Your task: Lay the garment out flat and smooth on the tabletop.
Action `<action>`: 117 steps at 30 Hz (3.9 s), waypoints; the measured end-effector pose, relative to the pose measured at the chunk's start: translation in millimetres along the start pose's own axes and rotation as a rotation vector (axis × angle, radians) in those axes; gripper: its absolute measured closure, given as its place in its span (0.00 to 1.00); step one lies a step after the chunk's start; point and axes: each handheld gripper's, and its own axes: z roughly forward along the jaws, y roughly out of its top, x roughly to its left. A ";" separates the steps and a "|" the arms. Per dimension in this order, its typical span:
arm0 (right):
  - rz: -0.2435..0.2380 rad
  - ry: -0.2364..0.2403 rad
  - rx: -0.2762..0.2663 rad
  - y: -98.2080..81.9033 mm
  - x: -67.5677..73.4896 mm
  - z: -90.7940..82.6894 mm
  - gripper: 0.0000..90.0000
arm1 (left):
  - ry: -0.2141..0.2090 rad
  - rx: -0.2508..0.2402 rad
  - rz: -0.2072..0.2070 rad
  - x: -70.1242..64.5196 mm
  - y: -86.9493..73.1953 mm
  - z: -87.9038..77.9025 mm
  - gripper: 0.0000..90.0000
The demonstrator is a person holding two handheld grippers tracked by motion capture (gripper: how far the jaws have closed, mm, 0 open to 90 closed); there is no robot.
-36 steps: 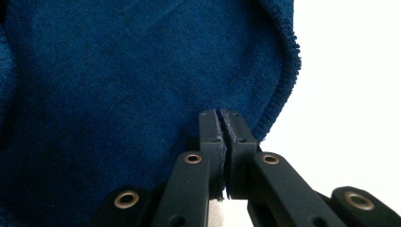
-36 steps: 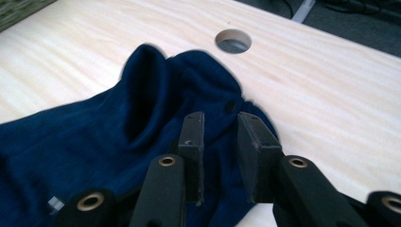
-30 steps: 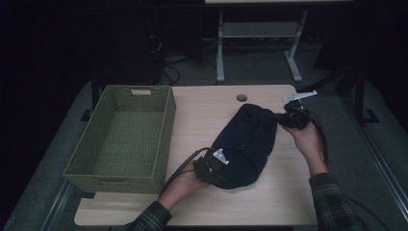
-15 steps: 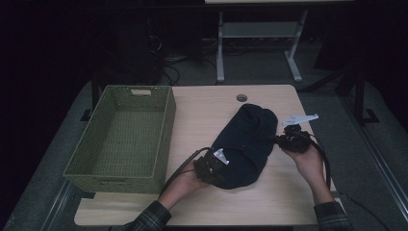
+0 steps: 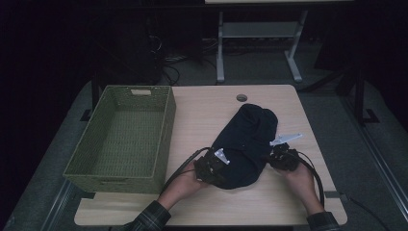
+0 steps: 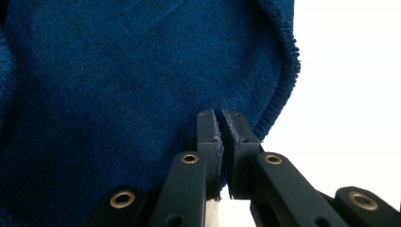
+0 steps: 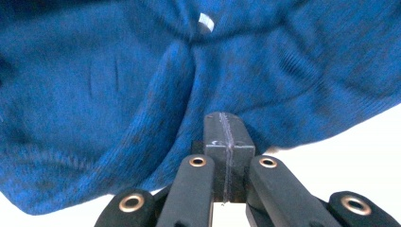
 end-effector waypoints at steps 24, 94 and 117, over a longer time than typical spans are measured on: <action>-0.004 -0.023 -0.003 -6.8 6.5 0.0 1.00 | 0.173 -0.136 -0.064 53.6 44.0 -35.7 0.93; -0.095 0.005 0.043 -28.8 25.2 -20.5 1.00 | 0.097 -0.079 -0.130 40.5 -4.5 -4.0 1.00; -0.115 0.035 0.034 -49.8 47.2 -34.2 1.00 | 0.106 -0.063 -0.076 8.6 -21.4 -8.6 0.99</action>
